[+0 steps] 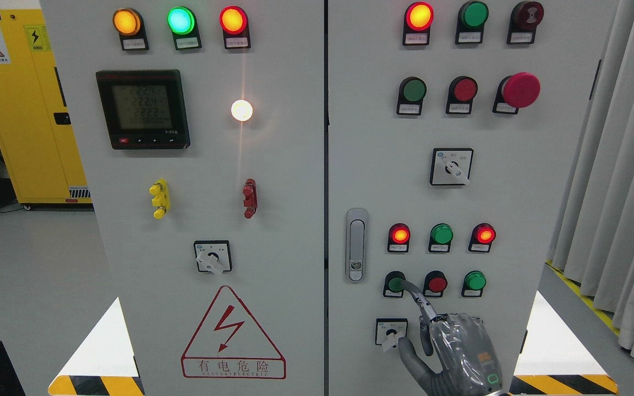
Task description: Press green start button
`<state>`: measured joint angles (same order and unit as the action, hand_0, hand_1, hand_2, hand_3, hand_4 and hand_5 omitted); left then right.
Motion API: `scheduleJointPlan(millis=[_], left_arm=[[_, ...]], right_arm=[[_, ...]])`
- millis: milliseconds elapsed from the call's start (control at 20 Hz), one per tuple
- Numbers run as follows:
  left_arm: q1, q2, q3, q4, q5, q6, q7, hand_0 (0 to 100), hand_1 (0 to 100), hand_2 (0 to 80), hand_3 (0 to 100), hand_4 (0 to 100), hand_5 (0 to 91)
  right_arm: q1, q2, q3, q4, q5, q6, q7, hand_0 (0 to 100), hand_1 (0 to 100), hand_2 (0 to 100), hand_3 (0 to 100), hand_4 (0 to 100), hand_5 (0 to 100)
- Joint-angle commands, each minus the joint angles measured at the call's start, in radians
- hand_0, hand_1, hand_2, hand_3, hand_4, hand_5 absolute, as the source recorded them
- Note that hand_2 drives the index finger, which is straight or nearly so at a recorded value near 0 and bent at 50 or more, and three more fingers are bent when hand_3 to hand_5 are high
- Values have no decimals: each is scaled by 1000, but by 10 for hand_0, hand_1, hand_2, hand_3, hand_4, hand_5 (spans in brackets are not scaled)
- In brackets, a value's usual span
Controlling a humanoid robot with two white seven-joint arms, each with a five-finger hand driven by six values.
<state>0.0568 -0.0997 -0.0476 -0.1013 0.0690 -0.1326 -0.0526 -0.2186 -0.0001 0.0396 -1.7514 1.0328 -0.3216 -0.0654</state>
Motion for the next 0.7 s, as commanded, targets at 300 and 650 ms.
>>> scheduleJointPlan(millis=[300, 650], left_arm=[[0, 0, 0, 0, 0, -1, 0, 120, 556, 0, 0, 0, 0], [0, 0, 0, 0, 0, -1, 0, 120, 556, 0, 0, 0, 0]], right_arm=[[105, 19, 120, -83, -475, -53, -19, 619, 791, 51, 894, 919, 877], [165, 22, 121, -163, -909, 37, 47, 463, 525, 0, 104, 123, 129]])
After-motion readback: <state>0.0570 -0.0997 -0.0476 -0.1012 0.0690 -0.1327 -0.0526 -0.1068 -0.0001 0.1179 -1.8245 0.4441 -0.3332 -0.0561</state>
